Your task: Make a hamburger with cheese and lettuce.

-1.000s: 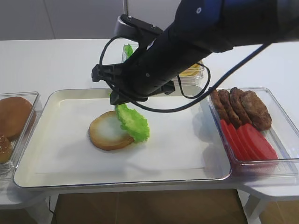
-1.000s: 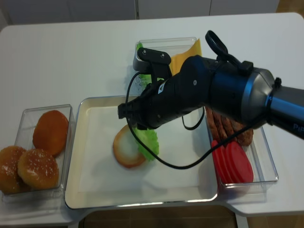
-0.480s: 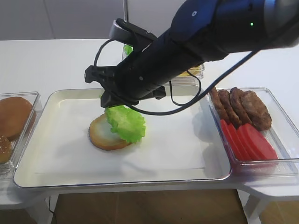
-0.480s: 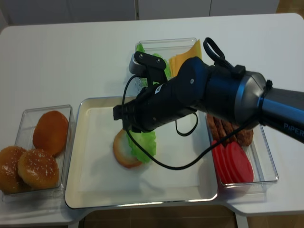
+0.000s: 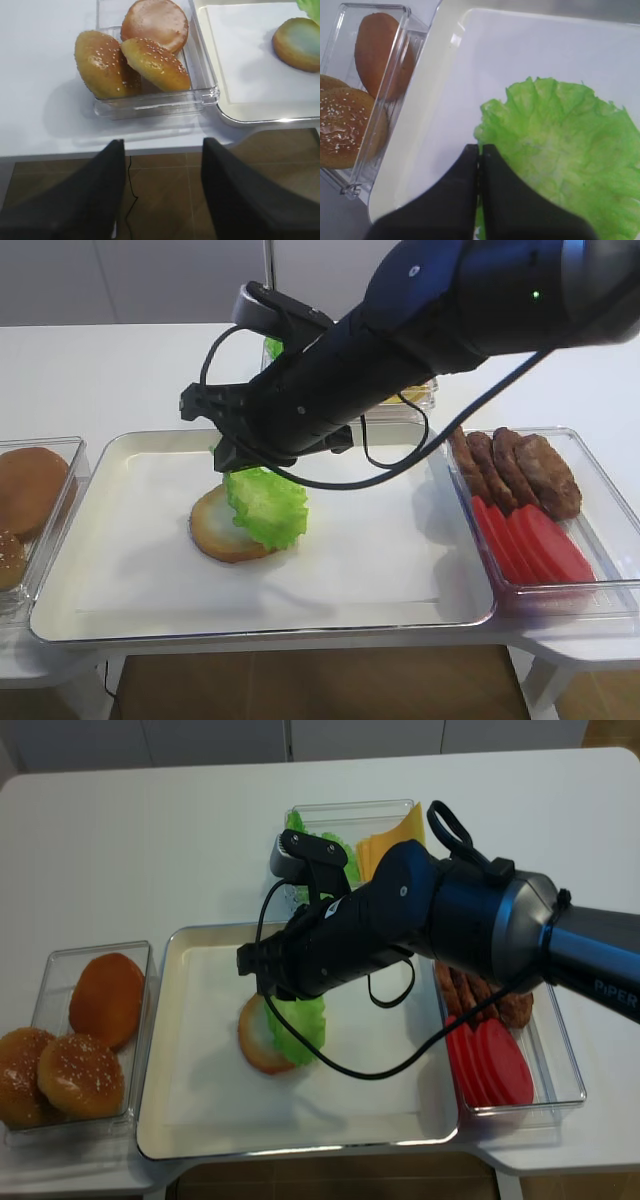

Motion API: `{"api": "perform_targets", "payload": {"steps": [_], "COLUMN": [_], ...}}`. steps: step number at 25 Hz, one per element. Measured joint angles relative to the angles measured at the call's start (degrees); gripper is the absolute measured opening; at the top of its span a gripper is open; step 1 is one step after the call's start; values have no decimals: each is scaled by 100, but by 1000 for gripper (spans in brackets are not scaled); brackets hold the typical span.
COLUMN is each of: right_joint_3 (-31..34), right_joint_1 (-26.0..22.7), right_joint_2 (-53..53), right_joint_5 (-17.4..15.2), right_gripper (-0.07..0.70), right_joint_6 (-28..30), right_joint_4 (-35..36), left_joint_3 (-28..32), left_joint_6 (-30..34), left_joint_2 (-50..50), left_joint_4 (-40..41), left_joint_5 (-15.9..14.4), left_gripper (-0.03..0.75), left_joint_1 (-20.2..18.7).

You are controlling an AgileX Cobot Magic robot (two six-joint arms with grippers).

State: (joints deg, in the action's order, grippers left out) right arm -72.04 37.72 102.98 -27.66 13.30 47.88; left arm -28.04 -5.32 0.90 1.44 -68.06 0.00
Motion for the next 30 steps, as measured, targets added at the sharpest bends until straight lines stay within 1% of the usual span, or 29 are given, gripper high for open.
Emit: {"api": "perform_targets", "payload": {"steps": [3,5,6,11,13,15,17,19,22,24,26,27,28,30], "right_joint_3": [0,0,0,0,0,0,0,0,0,0,0,0,0,0], "right_joint_1": [0,0,0,0,0,0,0,0,0,0,0,0,0,-66], "right_joint_2": [0,0,0,0,0,0,0,-54,-300,-489,-692,-771,-861,-1033], "right_joint_5": [0,0,0,0,0,0,0,-21,-161,-355,-695,-912,-1121,-1475], "right_gripper": [11,53,85,320,380,410,420,424,427,427,428,428,428,428], "right_joint_6": [8,8,12,21,21,21,21,-134,-767,-1330,-2017,-2204,-2332,-2361], "right_joint_4": [0,13,13,13,13,-26,-139,-339,-1037,-1900,-2806,-3230,-3554,-3813], "left_joint_3": [0,0,0,0,0,0,0,0,0,0,0,0,0,0], "left_joint_6": [0,0,0,0,0,0,0,0,0,0,0,0,0,0], "left_joint_2": [0,0,0,0,0,0,0,0,0,0,0,0,0,0], "left_joint_4": [0,0,0,0,0,0,0,0,0,0,0,0,0,0], "left_joint_5": [0,0,0,0,0,0,0,0,0,0,0,0,0,0], "left_gripper": [369,369,369,369,369,369,369,369,369,369,369,369,369,369], "left_joint_1": [0,0,0,0,0,0,0,0,0,0,0,0,0,0]}}
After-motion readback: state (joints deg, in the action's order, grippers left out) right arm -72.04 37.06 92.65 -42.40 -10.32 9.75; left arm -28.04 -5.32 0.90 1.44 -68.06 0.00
